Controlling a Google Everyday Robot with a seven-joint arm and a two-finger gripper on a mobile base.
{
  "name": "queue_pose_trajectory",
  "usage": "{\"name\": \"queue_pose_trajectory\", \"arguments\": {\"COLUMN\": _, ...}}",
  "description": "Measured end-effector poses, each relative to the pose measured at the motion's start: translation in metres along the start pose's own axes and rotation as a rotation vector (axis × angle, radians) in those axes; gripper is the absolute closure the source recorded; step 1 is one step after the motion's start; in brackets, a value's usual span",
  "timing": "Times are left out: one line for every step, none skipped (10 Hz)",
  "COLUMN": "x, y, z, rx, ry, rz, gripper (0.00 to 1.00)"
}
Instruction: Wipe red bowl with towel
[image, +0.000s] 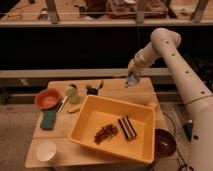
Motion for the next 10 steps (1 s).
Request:
{"name": "queue_pose_trajectory", "arguments": {"x": -0.002, "y": -0.004, "z": -0.002, "rx": 0.015, "ry": -0.002, "rz": -0.005, "gripper": 1.0}}
{"name": "queue_pose_trajectory", "arguments": {"x": -0.002, "y": -0.004, "z": -0.002, "rx": 0.015, "ry": -0.002, "rz": -0.005, "gripper": 1.0}}
{"name": "queue_pose_trajectory", "arguments": {"x": -0.002, "y": -0.005, "z": -0.002, "rx": 0.016, "ry": -0.002, "rz": -0.007, "gripper": 1.0}}
{"name": "queue_pose_trajectory", "arguments": {"x": -0.002, "y": -0.007, "z": -0.001, "rx": 0.018, "ry": -0.003, "rz": -0.009, "gripper": 1.0}}
{"name": "queue_pose_trajectory", "arguments": {"x": -0.002, "y": -0.009, "z": 0.0, "rx": 0.02, "ry": 0.003, "rz": -0.013, "gripper": 1.0}}
{"name": "queue_pose_trajectory", "arguments": {"x": -0.003, "y": -0.01, "z": -0.001, "rx": 0.026, "ry": 0.013, "rz": -0.017, "gripper": 1.0}}
{"name": "queue_pose_trajectory", "arguments": {"x": -0.004, "y": -0.018, "z": -0.001, "rx": 0.043, "ry": 0.048, "rz": -0.027, "gripper": 1.0}}
{"name": "queue_pose_trajectory", "arguments": {"x": -0.005, "y": -0.032, "z": 0.0, "rx": 0.066, "ry": 0.094, "rz": -0.031, "gripper": 1.0}}
{"name": "queue_pose_trajectory", "arguments": {"x": -0.005, "y": -0.05, "z": 0.005, "rx": 0.087, "ry": 0.127, "rz": -0.039, "gripper": 1.0}}
{"name": "queue_pose_trajectory", "arguments": {"x": -0.005, "y": -0.068, "z": 0.01, "rx": 0.109, "ry": 0.154, "rz": -0.044, "gripper": 1.0}}
